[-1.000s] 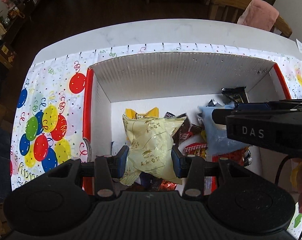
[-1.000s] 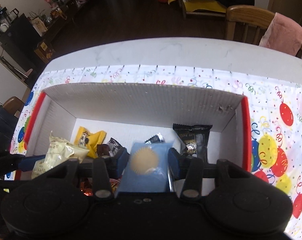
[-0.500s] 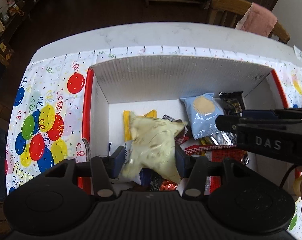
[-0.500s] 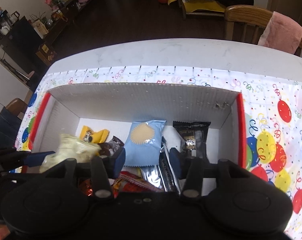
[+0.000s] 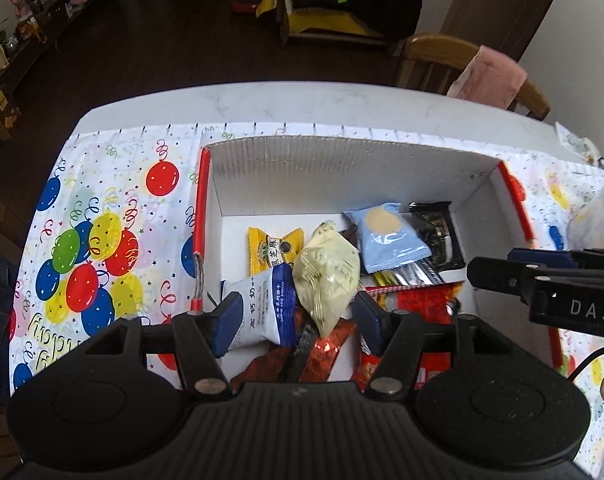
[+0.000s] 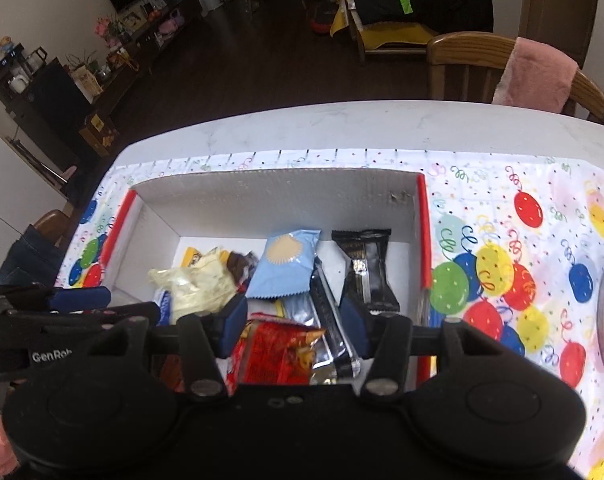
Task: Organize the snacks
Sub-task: 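Open both tools to drop the packets in the box and withdraw, then move both tools back over the two wrapped candies on the tablecloth, then grasp the green-wrapped candy with left tool while right tool grasps blue-wrapped candy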
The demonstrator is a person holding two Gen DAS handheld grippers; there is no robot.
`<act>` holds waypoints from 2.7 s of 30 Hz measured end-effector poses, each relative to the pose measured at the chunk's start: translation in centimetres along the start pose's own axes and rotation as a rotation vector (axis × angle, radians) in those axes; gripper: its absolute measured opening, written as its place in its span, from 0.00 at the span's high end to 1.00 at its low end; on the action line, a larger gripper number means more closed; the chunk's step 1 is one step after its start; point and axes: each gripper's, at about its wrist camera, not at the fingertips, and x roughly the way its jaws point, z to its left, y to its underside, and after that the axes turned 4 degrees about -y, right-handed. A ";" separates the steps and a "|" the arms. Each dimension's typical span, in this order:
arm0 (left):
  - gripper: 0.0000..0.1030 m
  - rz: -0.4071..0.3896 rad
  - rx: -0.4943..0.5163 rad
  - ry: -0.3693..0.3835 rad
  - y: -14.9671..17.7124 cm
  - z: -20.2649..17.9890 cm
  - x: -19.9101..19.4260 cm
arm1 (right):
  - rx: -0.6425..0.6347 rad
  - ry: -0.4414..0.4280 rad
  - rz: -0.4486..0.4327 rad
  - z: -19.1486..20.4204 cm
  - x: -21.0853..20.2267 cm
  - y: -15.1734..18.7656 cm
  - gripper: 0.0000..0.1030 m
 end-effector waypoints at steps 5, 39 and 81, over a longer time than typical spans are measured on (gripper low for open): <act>0.41 -0.047 0.007 0.018 1.2 0.3 -2.3 | -0.007 -0.007 -0.039 1.0 -2.3 1.3 0.50; 0.27 -0.216 -0.036 0.027 14.9 5.4 -11.0 | -0.048 -0.104 -0.168 6.6 -9.3 15.5 0.07; 0.23 -0.116 -0.220 -0.162 23.0 10.3 -8.3 | -0.857 -0.173 0.186 11.3 6.0 16.8 0.59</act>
